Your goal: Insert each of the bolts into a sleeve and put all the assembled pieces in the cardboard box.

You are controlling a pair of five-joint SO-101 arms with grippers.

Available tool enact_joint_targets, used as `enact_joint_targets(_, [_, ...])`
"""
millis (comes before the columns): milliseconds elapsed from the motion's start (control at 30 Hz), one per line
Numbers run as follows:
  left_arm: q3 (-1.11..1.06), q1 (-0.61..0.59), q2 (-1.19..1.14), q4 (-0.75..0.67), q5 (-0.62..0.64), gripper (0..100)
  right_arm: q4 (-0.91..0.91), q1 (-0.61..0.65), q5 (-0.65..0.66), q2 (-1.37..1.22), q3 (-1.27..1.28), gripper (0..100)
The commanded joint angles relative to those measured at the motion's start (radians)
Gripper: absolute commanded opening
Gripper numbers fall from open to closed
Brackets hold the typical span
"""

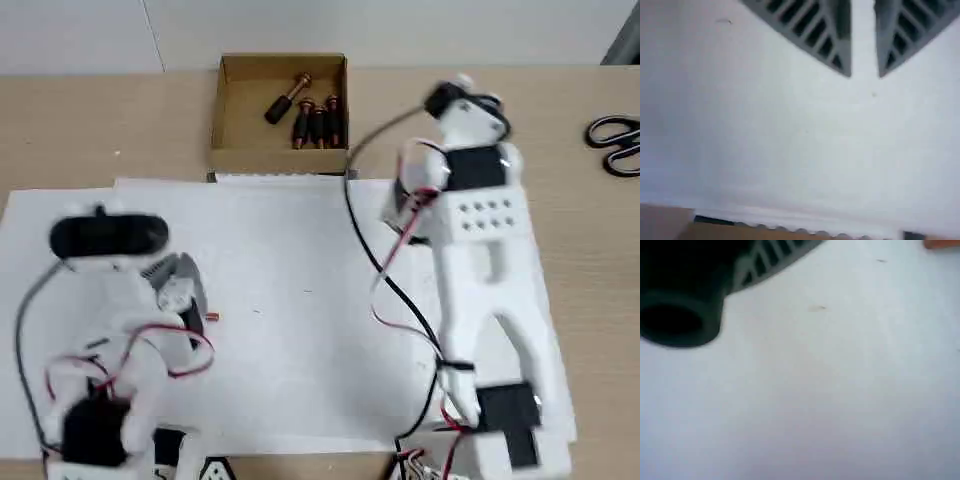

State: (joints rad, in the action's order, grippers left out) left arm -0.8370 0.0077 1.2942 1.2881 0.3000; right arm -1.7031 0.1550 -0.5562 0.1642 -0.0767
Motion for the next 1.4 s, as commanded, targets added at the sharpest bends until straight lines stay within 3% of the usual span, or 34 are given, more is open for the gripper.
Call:
enact_joint_targets(0, [0.266,-0.075,-0.265,0.074,0.035,4,0.002,-0.062,0.009,0.150,0.127,0.3])
enact_joint_targets(233, [0.579,-0.184,-0.740,0.307,0.226,1,0.012,-0.156,-0.006,0.297,0.302,0.3])
enact_joint_targets(400, [0.588,-0.212,-0.905,0.420,0.377,1,0.018,-0.239,-0.044,0.364,0.388,0.3])
enact_joint_targets(533, [0.588,-0.216,-0.987,0.462,0.594,1,0.018,-0.285,-0.044,0.407,0.439,0.3])
enact_joint_targets(933, [0.489,-0.215,-1.022,0.359,0.640,1,0.018,-0.315,-0.046,0.532,0.575,0.3])
enact_joint_targets(1133, [0.412,-0.213,-1.022,0.307,0.640,12,0.018,-0.315,-0.046,0.604,0.615,0.3])
enact_joint_targets(1367, [0.329,-0.215,-1.022,0.227,0.640,13,0.018,-0.315,-0.046,0.633,0.617,0.3])
